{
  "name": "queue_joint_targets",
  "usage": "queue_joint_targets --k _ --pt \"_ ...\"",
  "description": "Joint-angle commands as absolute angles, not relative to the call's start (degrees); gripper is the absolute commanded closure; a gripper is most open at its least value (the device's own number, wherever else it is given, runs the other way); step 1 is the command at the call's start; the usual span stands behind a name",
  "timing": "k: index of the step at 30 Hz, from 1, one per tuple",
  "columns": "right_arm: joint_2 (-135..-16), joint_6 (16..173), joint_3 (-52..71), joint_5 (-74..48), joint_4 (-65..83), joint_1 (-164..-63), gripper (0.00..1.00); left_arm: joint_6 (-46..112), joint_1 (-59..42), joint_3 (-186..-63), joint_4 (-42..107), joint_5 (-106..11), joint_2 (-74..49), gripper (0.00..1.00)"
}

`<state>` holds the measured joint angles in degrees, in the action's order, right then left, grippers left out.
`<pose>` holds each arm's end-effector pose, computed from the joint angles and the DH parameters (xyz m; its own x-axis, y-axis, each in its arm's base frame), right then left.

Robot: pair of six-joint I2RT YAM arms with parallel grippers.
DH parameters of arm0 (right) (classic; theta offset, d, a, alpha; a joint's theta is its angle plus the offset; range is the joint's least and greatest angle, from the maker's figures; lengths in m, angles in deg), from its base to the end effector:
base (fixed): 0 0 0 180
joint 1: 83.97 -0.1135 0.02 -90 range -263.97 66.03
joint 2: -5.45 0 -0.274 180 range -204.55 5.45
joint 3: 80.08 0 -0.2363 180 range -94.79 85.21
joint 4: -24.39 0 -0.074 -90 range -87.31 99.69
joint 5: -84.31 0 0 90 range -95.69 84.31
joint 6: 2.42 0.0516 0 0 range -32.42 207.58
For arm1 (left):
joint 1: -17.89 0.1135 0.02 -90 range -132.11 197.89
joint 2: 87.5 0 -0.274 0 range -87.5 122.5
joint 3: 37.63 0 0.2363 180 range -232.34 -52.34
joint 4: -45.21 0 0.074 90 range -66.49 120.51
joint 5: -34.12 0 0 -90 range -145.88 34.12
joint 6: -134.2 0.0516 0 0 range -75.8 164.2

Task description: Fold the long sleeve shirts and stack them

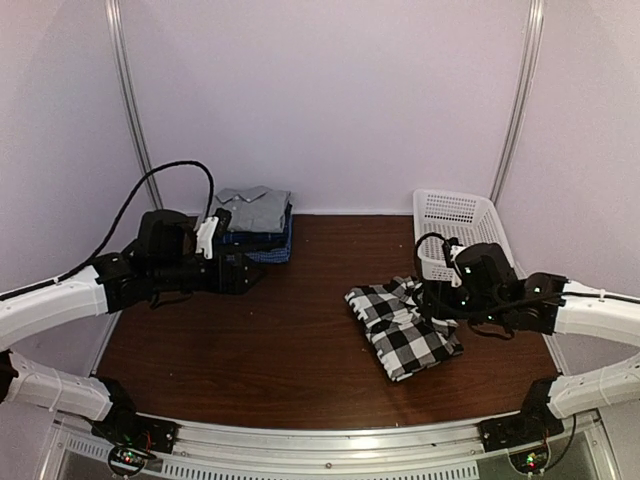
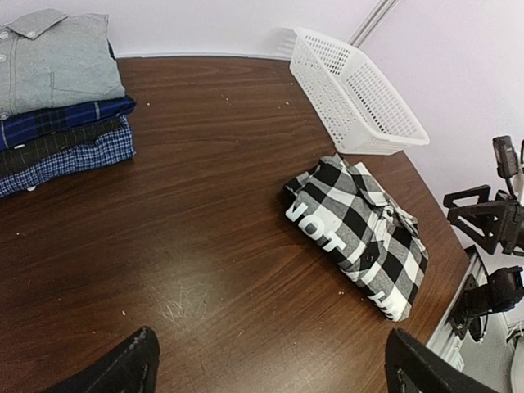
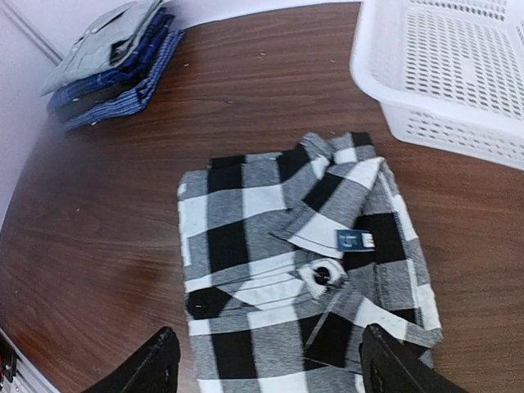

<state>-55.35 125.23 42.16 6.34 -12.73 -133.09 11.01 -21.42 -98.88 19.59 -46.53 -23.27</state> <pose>0.1504 0.1573 0.2599 -0.7222 0.0785 -0.6872 -0.2451 0.9000 0.3604 0.1854 -0.1627 0.2882 -0.7126 -0.1147 -0.6922 0.4127 0.7293 -0.5457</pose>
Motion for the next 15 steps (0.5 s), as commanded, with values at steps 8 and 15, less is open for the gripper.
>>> queue_joint_targets --k 8,15 --pt "-46.95 129.49 62.04 -9.43 -0.21 -113.91 0.35 10.01 -21.22 -98.30 24.37 -43.99 -21.85 0.02" --pt "-52.33 131.56 67.29 -13.27 9.46 -110.40 0.41 10.15 -21.22 -98.63 23.74 -44.27 -22.26 0.02"
